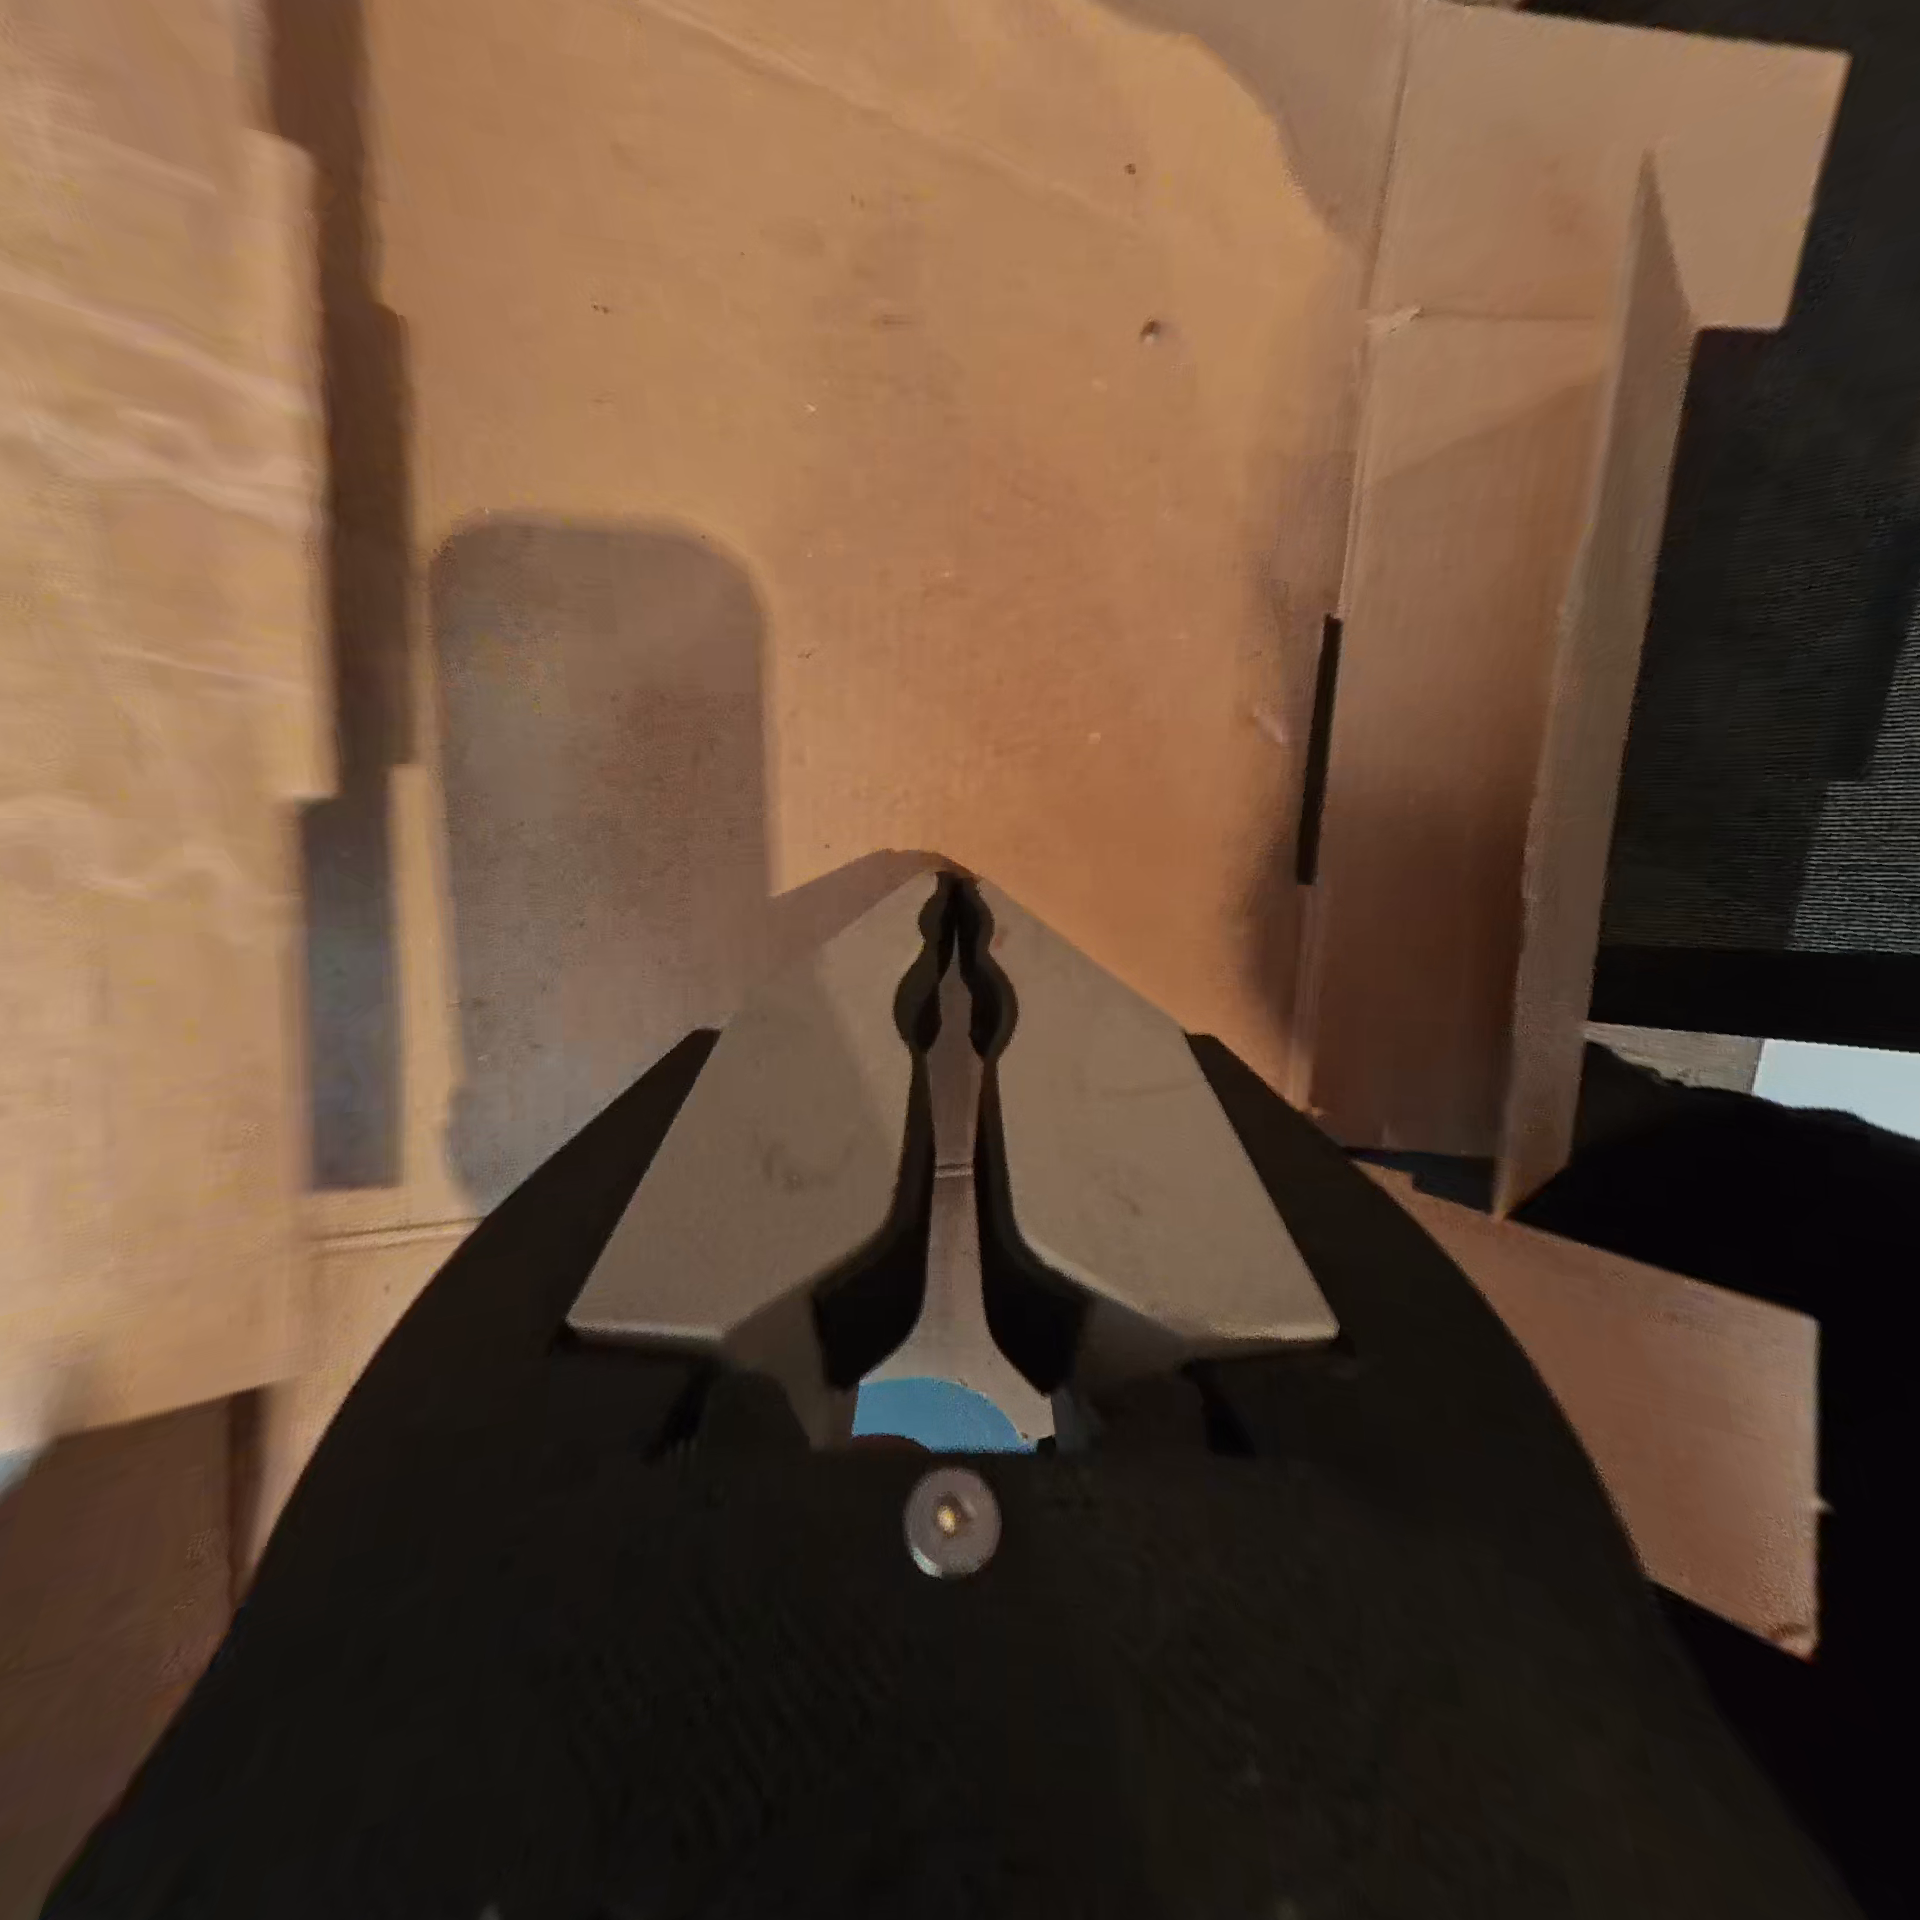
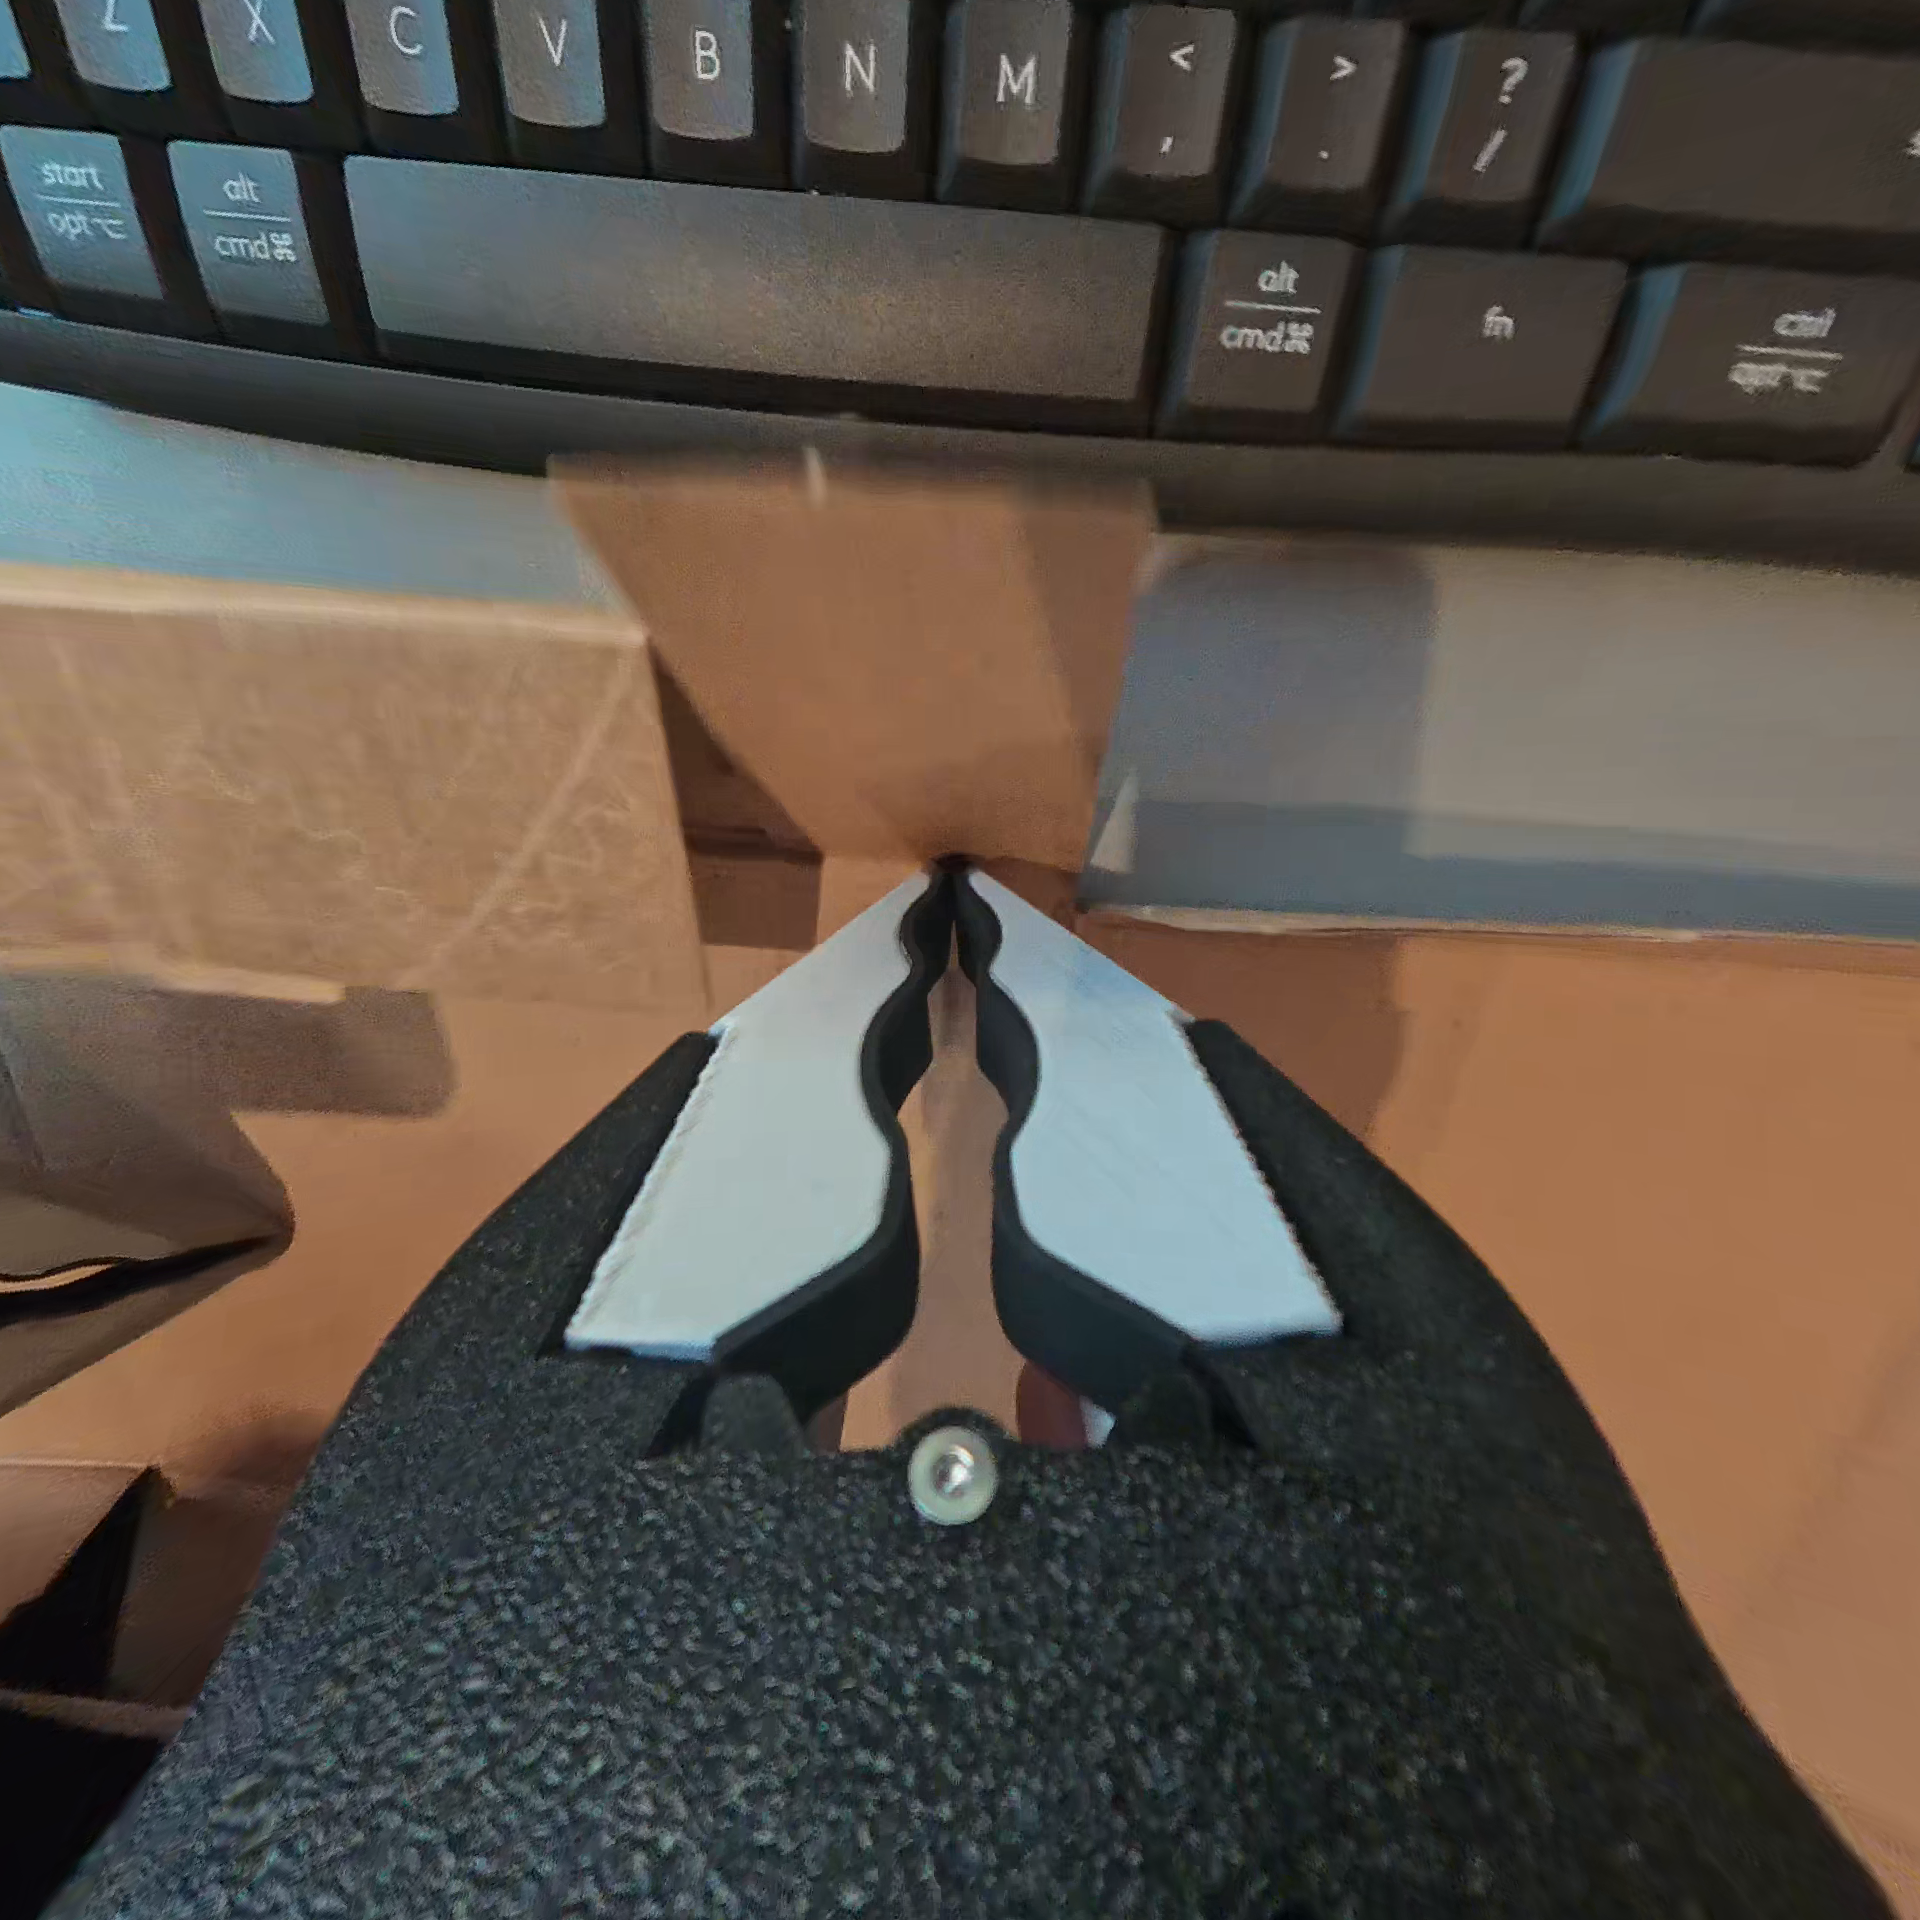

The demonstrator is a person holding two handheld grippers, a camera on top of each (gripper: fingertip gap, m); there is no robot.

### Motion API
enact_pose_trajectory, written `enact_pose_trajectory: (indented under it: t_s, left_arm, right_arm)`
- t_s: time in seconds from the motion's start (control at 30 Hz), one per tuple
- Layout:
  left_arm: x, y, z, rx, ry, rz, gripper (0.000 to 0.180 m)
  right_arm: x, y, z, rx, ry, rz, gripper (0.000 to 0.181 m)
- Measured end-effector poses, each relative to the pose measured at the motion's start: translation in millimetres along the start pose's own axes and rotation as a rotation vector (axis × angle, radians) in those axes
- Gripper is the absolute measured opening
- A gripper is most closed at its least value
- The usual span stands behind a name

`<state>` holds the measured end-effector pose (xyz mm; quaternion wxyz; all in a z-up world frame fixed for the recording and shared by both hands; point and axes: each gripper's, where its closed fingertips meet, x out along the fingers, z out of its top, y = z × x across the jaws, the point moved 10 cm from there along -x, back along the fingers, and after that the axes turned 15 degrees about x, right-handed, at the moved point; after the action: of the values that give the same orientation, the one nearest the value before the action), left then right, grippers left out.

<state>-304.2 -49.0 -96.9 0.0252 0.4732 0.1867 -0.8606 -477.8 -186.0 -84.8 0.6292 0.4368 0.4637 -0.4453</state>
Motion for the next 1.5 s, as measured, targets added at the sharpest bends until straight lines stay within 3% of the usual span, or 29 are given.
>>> enact_pose_trajectory:
  t_s: [0.17,0.33,0.4,0.57,0.6,0.73,0.8,0.83,0.87,0.9,0.93,1.1,1.2,1.4,1.5]
  left_arm:
    - [-7.6,2.0,2.3,0.039,0.044,0.081,0.000]
    - [-62.4,-12.4,11.3,0.144,-0.082,0.210,0.000]
    - [-76.6,-12.6,12.8,0.140,-0.078,0.255,0.000]
    - [-86.2,-12.7,20.6,0.154,-0.082,0.359,0.000]
    - [-87.4,-13.0,22.0,0.153,-0.089,0.382,0.000]
    - [-89.7,-17.0,26.4,0.185,-0.092,0.348,0.000]
    - [-92.5,-10.0,30.5,0.162,-0.129,0.433,0.000]
    - [-93.7,-7.1,32.3,0.148,-0.128,0.459,0.016]
    - [-93.5,-6.1,34.2,0.152,-0.123,0.441,0.079]
    - [-94.0,-6.2,35.9,0.161,-0.124,0.417,0.091]
    - [-96.0,-5.2,37.2,0.158,-0.135,0.434,0.081]
    - [-108.8,-10.5,40.1,0.081,-0.186,0.497,0.084]
    - [-112.1,-20.5,36.3,-0.057,-0.174,0.591,0.065]
    - [-97.4,-69.4,31.9,-0.227,-0.156,0.746,0.069]
    - [-84.8,-103.1,33.3,-0.314,-0.130,0.789,0.072]
  right_arm:
    - [-62.9,21.0,-20.3,-0.067,-0.141,0.014,0.008]
    - [-144.9,59.2,-82.4,-0.150,-0.223,-0.007,0.030]
    - [-158.5,80.0,-108.0,-0.192,-0.228,-0.021,0.046]
    - [-148.2,100.2,-126.5,-0.110,-0.147,-0.030,0.106]
    - [-145.2,101.7,-125.4,-0.089,-0.135,-0.024,0.109]
    - [-136.0,101.3,-115.5,-0.045,-0.142,-0.067,0.111]
    - [-133.6,97.1,-108.9,-0.007,-0.155,-0.101,0.113]
    - [-133.1,94.8,-106.0,0.011,-0.161,-0.117,0.113]
    - [-133.4,93.1,-104.3,0.026,-0.167,-0.130,0.114]
    - [-134.2,92.3,-103.4,0.043,-0.170,-0.138,0.117]
    - [-135.8,92.5,-103.7,0.054,-0.170,-0.139,0.120]
    - [-145.1,93.1,-108.8,0.020,-0.225,-0.131,0.121]
    - [-147.8,85.5,-114.8,0.013,-0.298,-0.075,0.121]
    - [-146.8,52.8,-129.3,-0.046,-0.451,-0.033,0.120]
    - [-147.3,38.9,-150.3,-0.134,-0.443,0.003,0.120]
